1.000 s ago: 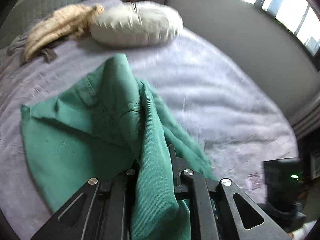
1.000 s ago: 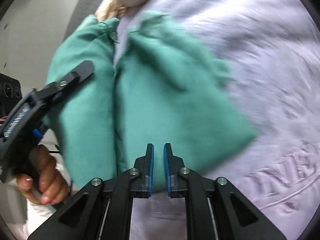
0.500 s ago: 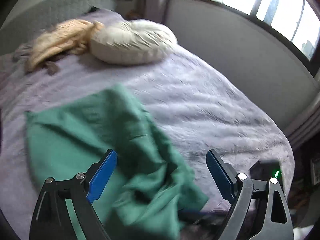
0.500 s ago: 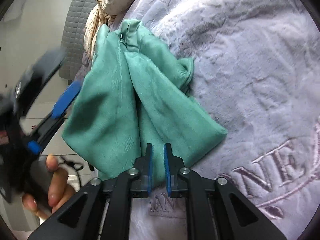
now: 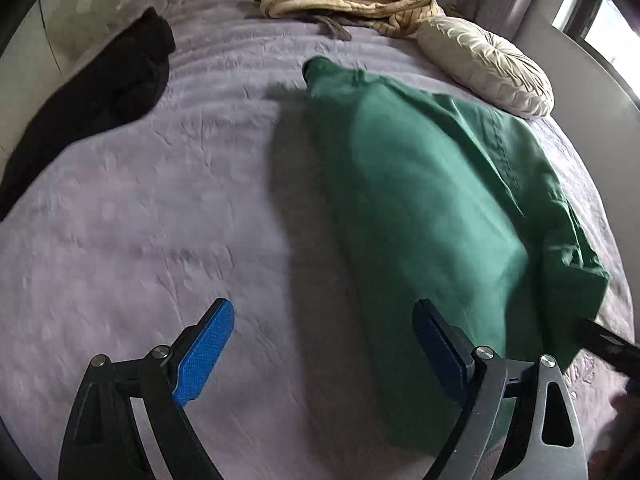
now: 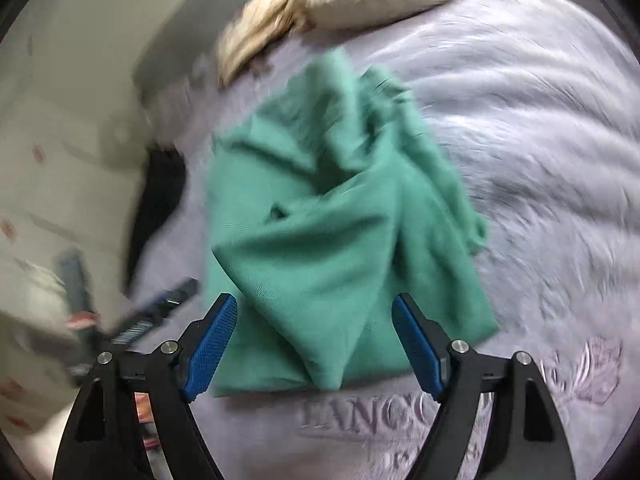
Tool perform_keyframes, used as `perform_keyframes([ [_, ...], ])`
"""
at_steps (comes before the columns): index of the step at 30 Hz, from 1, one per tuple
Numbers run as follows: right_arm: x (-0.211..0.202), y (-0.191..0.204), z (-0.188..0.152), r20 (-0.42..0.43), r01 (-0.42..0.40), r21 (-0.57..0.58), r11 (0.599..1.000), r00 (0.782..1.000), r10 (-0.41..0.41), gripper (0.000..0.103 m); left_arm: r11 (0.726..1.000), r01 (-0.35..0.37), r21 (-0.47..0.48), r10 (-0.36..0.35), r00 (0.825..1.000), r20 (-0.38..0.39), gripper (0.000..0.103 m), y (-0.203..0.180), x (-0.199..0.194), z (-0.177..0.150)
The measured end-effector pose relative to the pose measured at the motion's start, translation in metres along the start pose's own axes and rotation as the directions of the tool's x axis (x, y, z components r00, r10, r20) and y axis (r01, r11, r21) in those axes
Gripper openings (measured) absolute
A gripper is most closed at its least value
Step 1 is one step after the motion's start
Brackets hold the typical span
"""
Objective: Fold large clothes
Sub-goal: 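Grasp the jacket corner with the right tool and tuck it in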
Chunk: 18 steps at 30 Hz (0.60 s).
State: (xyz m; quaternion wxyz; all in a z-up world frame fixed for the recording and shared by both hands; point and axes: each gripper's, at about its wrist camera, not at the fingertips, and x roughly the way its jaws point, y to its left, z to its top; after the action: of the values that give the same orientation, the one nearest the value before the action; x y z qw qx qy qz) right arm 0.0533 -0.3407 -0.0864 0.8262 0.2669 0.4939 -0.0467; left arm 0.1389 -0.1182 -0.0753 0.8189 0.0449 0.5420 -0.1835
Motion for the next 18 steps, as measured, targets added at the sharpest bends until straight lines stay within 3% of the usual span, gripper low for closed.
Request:
perform_keyframes([
  [1, 0.006, 0.007, 0.002, 0.004, 0.053, -0.034, 0.998, 0.999, -0.053, 0.081, 1.0, 0.005, 0.017, -0.005, 1.0, -0.002, 0.091, -0.003, 0.001, -0.003],
  [2, 0.005, 0.01, 0.005, 0.035, 0.093, -0.031, 0.995, 0.995, -0.092, 0.059, 0.999, -0.002, 0.035, 0.002, 1.0, -0.003, 0.091, -0.007, 0.0, -0.005],
  [4, -0.011, -0.004, 0.006, 0.105, 0.026, 0.07, 0.997, 0.994, -0.033, 0.012, 0.997, -0.017, 0.071, 0.016, 1.0, 0.016, 0.091, -0.014, -0.002, -0.007],
  [6, -0.032, -0.03, 0.0, 0.197, -0.08, 0.22, 0.972, 0.98, 0.036, 0.008, 0.995, -0.008, 0.103, 0.005, 1.0, 0.027, 0.091, -0.018, -0.009, -0.01],
  [8, -0.043, -0.069, -0.019, 0.252, -0.16, 0.39, 0.907, 0.966, 0.062, 0.006, 0.994, 0.003, 0.106, -0.005, 1.0, 0.012, 0.091, -0.018, -0.006, -0.01],
  [10, -0.034, -0.105, -0.041, 0.236, -0.209, 0.533, 0.82, 0.967, 0.094, 0.005, 0.994, 0.015, 0.104, -0.014, 1.0, -0.011, 0.091, -0.016, 0.0, -0.014],
  [11, -0.021, -0.125, -0.057, 0.209, -0.229, 0.613, 0.756, 0.97, 0.125, 0.005, 0.994, 0.016, 0.105, -0.014, 1.0, -0.022, 0.091, -0.015, 0.003, -0.016],
  [14, -0.005, -0.151, -0.086, 0.184, -0.267, 0.707, 0.655, 0.964, 0.193, 0.005, 0.993, -0.021, 0.112, 0.025, 0.999, -0.04, 0.091, -0.015, 0.009, -0.019],
  [15, -0.009, -0.153, -0.088, 0.191, -0.275, 0.708, 0.651, 0.961, 0.198, 0.005, 0.993, -0.03, 0.117, 0.035, 0.998, -0.042, 0.091, -0.014, 0.01, -0.02],
  [17, -0.02, -0.151, -0.086, 0.162, -0.227, 0.69, 0.688, 0.974, 0.159, 0.006, 0.991, -0.05, 0.126, 0.056, 0.997, -0.046, 0.091, -0.011, 0.008, -0.02],
  [18, -0.031, -0.149, -0.084, 0.143, -0.183, 0.677, 0.712, 0.983, 0.117, 0.011, 0.991, -0.054, 0.124, 0.06, 0.997, -0.045, 0.091, -0.01, 0.007, -0.02],
])
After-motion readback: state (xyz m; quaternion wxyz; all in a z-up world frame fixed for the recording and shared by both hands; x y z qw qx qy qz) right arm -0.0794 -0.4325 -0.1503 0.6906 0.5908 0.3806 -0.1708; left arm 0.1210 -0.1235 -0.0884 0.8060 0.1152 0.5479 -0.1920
